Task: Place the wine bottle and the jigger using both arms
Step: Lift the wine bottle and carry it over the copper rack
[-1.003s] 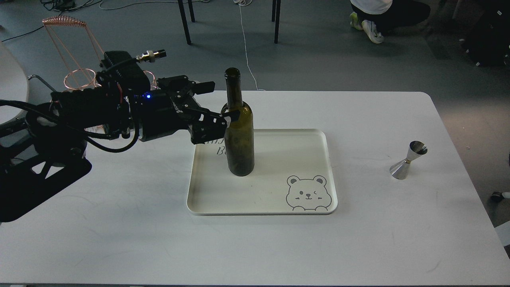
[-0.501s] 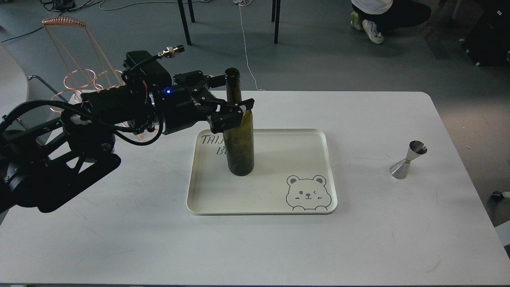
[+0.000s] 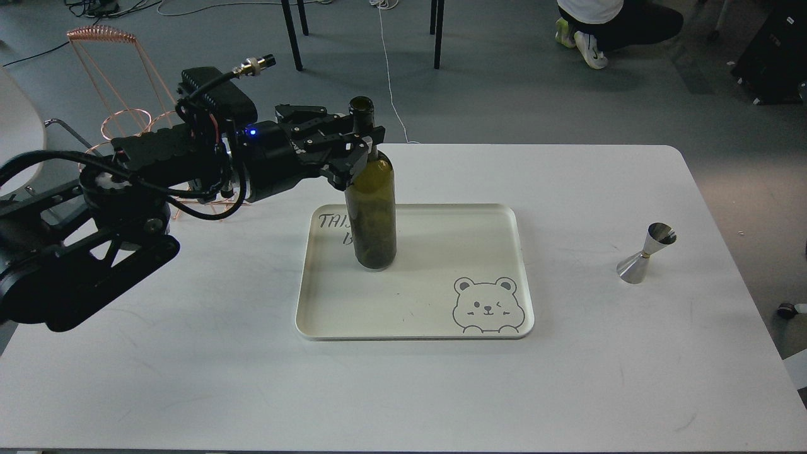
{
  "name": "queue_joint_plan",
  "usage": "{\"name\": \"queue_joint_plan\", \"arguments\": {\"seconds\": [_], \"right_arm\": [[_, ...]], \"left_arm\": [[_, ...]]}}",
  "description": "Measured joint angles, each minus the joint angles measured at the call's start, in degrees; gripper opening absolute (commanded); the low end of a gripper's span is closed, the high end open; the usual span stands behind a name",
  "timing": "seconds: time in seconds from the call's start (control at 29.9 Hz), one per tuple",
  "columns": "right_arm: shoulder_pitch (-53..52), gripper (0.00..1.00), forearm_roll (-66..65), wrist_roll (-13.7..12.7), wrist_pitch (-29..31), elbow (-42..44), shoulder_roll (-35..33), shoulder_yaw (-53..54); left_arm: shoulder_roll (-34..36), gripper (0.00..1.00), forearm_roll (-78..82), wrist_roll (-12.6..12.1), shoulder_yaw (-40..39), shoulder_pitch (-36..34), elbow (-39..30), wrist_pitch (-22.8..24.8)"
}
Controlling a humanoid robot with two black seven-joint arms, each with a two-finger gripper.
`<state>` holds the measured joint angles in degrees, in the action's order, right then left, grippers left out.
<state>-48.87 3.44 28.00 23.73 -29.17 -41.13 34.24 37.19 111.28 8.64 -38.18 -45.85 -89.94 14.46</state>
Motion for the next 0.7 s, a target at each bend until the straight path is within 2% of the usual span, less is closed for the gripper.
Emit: {"name": "queue_joint_plan", "arguments": {"seconds": [0.17,0.43,0.7], "right_arm": [[-0.25,0.97,-0.02,0.0,0.0,0.07,0.0,-0.05],[-1.16,0.97,-0.02,0.0,-0.02,0.04,-0.02,-0.13],[-2.82,0.97,-0.02,0.0,-0.32,-0.45,0.07,-0.31]], "left_arm": [[7.25,0.1,-8.25,0.38,-4.27,-0.76,-0.62,0.25],[24.55,0.1,-17.56,4.48,-5.15,-3.23,1.82,-0.05],[26.41,0.1,-17.52,5.24,-4.78,-5.08,11.87,-0.6]]}}
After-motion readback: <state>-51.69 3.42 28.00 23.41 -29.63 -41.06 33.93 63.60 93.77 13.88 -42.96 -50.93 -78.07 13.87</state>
